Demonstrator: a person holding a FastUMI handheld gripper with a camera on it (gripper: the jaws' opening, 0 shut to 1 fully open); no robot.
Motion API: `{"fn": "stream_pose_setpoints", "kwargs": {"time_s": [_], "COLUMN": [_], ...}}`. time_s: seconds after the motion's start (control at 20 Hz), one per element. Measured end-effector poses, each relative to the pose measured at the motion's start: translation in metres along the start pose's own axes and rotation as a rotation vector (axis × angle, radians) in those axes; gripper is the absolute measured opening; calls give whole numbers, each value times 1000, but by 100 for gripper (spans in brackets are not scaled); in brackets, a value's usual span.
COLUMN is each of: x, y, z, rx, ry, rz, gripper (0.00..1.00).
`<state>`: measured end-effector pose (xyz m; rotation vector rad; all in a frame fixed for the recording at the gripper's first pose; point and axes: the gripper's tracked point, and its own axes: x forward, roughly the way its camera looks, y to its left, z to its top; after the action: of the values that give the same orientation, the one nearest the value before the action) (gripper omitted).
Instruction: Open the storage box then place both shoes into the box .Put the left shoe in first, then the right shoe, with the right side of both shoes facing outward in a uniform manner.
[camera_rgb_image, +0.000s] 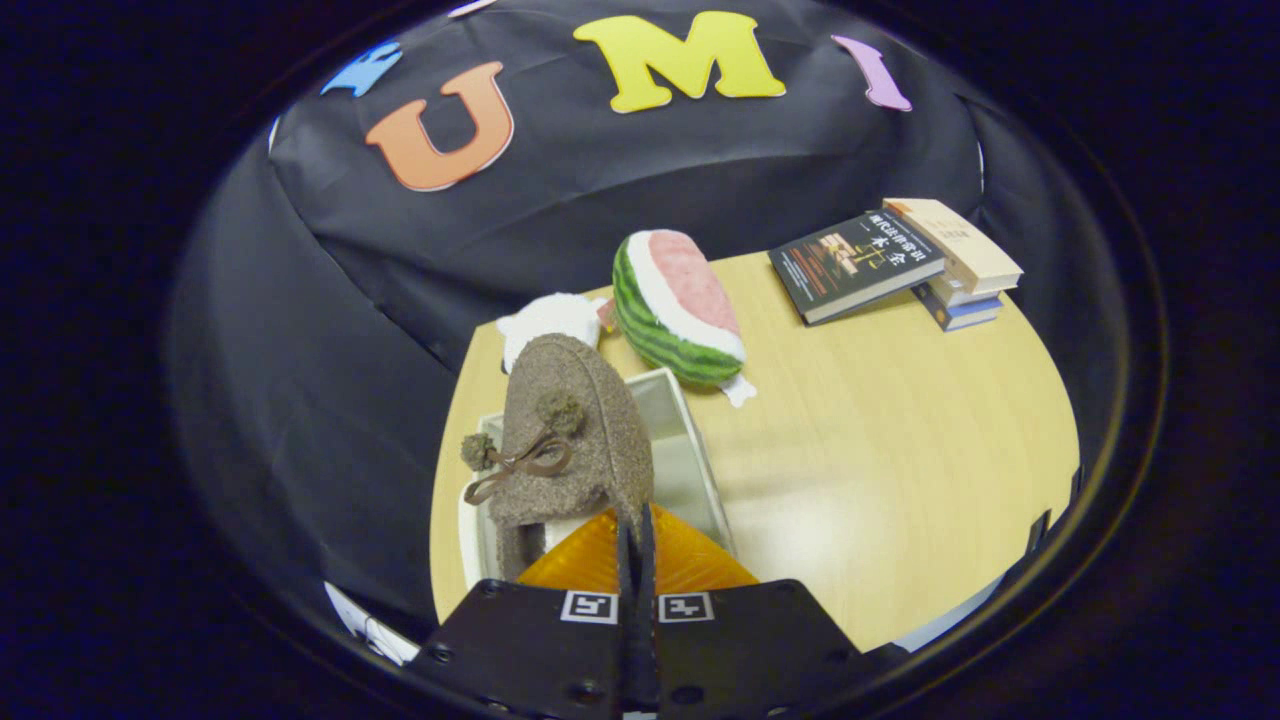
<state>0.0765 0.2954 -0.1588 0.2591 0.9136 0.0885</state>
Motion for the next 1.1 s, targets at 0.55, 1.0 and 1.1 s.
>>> {"fn": "stream_pose_setpoints", "kwargs": {"time_s": [0.55,1.0,1.1], "x": [66,81,73], "y": [-17,-24,-18], "z": [-38,-48,-38], "rx": [-131,-159,-194], "ry": [75,109,68], "rz": [-217,-262,-239], "gripper": [0,10,13]}}
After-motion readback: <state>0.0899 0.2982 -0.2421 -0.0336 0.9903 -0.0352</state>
